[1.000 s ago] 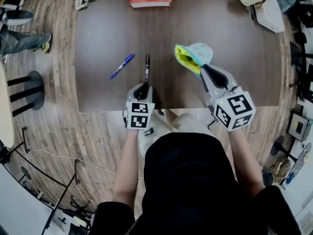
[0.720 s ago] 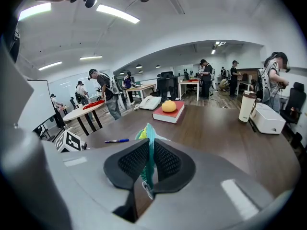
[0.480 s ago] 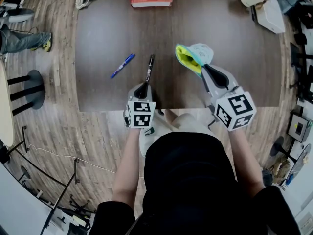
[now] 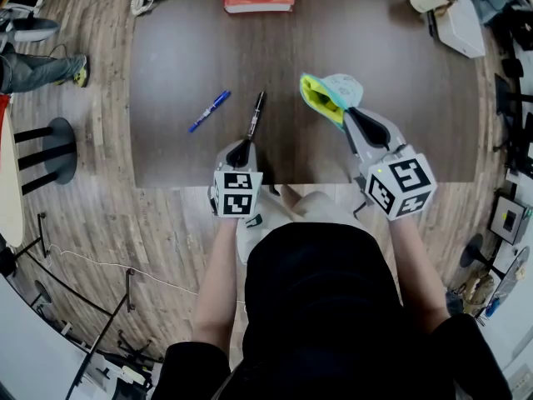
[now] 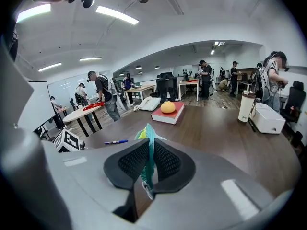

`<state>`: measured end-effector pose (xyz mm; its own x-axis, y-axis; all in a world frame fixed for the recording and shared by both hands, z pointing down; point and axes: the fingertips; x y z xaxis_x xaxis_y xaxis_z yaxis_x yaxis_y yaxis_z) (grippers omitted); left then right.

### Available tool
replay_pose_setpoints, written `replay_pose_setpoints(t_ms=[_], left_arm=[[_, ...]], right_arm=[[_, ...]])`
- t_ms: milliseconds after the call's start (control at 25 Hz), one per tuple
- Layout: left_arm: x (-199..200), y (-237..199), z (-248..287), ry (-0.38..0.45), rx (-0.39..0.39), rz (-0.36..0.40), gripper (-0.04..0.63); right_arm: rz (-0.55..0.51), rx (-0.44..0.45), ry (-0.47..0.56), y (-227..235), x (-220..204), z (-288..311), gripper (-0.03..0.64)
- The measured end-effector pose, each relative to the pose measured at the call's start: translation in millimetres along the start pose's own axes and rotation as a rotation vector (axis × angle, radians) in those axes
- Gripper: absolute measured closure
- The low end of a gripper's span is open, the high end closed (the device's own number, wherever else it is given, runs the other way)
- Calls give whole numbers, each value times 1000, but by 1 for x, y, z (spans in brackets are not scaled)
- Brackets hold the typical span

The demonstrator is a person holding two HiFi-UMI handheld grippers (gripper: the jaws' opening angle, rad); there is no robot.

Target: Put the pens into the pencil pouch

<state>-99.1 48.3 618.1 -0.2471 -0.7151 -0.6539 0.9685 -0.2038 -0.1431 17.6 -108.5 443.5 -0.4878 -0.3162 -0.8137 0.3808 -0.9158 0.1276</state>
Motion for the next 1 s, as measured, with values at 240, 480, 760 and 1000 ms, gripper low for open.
replay_pose_setpoints(t_ms=[240,480,760,1000], left_arm=[[14,0,-16,35,-2,4,565],[38,5,-46,88,-9,25,565],[65,22,-81,147,-38,73,565],[82,41,-98,176,-54,102,565]], right_arm=[[4,2,7,0,3,3,578],[11,1,28,-1,8,3,578],[24,3,49,-1,8,4,578],[27,13,56,-2,7,0,578]])
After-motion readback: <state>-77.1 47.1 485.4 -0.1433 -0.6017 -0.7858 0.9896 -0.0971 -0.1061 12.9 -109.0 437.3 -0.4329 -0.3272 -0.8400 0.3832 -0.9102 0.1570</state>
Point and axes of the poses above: the fingertips, and each gripper's own axes: z forward along the fingers, y to its right, x out of its top, and after that the axes turned 1 degree about -x, right-handed
